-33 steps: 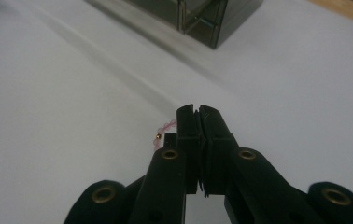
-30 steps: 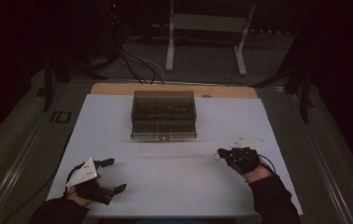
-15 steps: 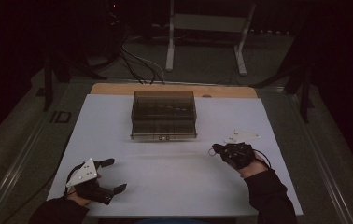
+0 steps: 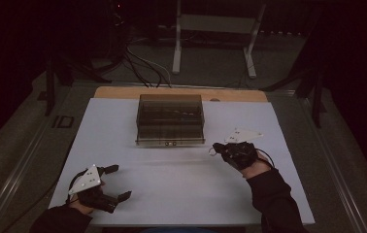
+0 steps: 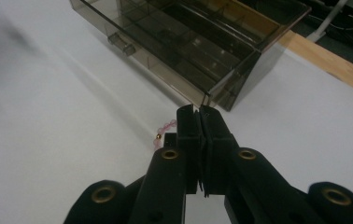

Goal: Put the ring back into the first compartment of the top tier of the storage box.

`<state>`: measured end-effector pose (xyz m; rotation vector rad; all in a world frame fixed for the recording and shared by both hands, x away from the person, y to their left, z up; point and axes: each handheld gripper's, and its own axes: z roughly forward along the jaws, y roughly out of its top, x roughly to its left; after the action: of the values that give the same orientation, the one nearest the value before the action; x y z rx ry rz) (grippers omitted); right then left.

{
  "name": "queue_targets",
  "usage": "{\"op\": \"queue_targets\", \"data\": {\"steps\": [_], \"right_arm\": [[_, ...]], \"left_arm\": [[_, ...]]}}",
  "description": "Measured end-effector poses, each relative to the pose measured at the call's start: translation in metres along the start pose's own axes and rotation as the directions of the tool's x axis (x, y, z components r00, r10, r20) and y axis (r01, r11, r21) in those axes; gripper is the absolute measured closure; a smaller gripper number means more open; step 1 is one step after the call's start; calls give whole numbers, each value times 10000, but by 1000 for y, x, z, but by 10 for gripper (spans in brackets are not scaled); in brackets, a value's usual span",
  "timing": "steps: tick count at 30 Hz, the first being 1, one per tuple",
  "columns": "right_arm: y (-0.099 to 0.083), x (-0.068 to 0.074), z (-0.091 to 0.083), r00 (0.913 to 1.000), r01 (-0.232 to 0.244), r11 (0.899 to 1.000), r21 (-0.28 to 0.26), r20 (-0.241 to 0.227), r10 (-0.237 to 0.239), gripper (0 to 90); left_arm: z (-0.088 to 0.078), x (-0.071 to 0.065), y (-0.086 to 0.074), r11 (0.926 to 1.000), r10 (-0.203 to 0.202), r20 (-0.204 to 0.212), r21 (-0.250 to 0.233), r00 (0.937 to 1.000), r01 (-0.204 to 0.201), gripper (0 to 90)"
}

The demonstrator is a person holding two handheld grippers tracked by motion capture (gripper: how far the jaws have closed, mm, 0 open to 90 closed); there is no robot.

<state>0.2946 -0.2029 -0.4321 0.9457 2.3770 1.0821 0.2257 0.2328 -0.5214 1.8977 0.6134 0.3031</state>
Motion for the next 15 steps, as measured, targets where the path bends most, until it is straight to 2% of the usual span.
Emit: {"op": "queue_targets", "data": {"steps": [15], "right_arm": [[17,6,6,9991,352,9994,-57,-213,-354,880]], "left_arm": [[-1,0,0,10000,-39,8,-44,10000,39,11]]}}
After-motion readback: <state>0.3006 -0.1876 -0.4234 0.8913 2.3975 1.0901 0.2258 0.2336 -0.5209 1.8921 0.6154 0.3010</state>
